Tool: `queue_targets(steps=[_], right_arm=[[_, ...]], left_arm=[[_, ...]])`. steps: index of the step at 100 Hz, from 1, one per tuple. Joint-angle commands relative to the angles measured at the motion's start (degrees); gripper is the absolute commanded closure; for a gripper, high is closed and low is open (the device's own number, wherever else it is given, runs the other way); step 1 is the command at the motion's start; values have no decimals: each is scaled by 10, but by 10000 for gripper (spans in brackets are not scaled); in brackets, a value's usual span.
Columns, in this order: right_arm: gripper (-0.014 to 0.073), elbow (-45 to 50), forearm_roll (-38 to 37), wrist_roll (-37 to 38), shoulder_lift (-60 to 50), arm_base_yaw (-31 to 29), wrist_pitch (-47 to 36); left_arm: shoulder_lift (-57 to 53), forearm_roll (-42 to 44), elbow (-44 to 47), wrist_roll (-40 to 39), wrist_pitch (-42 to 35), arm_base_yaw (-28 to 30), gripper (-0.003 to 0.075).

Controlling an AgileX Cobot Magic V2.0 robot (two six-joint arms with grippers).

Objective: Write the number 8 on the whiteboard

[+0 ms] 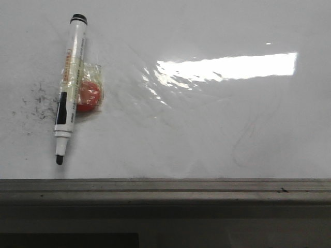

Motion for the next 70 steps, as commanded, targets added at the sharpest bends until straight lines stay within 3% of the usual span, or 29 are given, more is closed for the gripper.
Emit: queue_targets(steps=[1, 14, 22, 38, 45, 53, 70], right_arm=[[657, -53, -30, -30, 24, 8, 37], [629, -79, -40, -45, 46, 17, 60], [536, -85, -40, -45, 50, 18, 64], [281, -85, -40, -45, 56, 41, 82], [216, -85, -45, -45, 64, 62, 87], [207, -85, -50, -45, 74, 89, 87], [207, -85, -51, -45, 93, 112, 87]], left_arm=[[59, 58, -60, 17, 66, -1, 741], [132, 93, -110, 68, 127, -20, 740], [159, 103, -124, 96, 138, -44, 722], [201, 178, -139, 146, 158, -144, 545], [222, 222, -150, 142, 187, -190, 458], [247, 238, -160, 101, 205, -225, 393], [300, 160, -165, 57, 178, -263, 386]])
